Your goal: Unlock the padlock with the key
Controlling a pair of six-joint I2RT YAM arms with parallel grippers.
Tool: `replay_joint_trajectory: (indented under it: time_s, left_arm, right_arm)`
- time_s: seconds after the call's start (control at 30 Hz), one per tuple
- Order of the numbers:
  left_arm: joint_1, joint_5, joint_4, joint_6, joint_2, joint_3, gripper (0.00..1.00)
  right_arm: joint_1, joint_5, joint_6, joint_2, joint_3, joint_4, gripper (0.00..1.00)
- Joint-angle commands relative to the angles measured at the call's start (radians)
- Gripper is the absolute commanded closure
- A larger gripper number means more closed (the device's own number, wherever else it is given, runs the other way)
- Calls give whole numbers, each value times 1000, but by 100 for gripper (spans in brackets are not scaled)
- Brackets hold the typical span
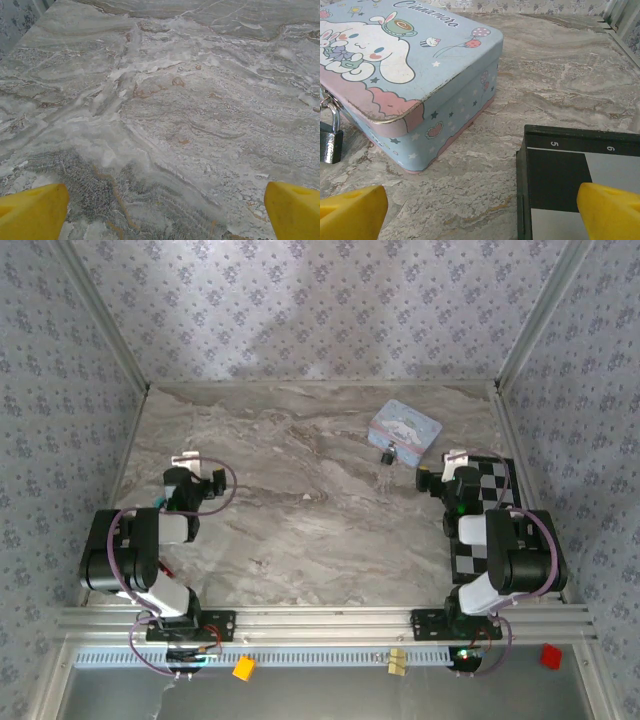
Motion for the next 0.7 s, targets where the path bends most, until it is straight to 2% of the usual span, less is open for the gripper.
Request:
replay_joint_trajectory:
  time_s: [0.0, 0.67]
  left_arm:
    - [-1, 14, 19, -6, -2, 23, 0]
    - [-1, 14, 18, -7, -1, 23, 0]
  right_arm:
    - [-8, -13, 6, 8, 21, -12, 1]
    - [-13, -24, 9, 6, 21, -13, 1]
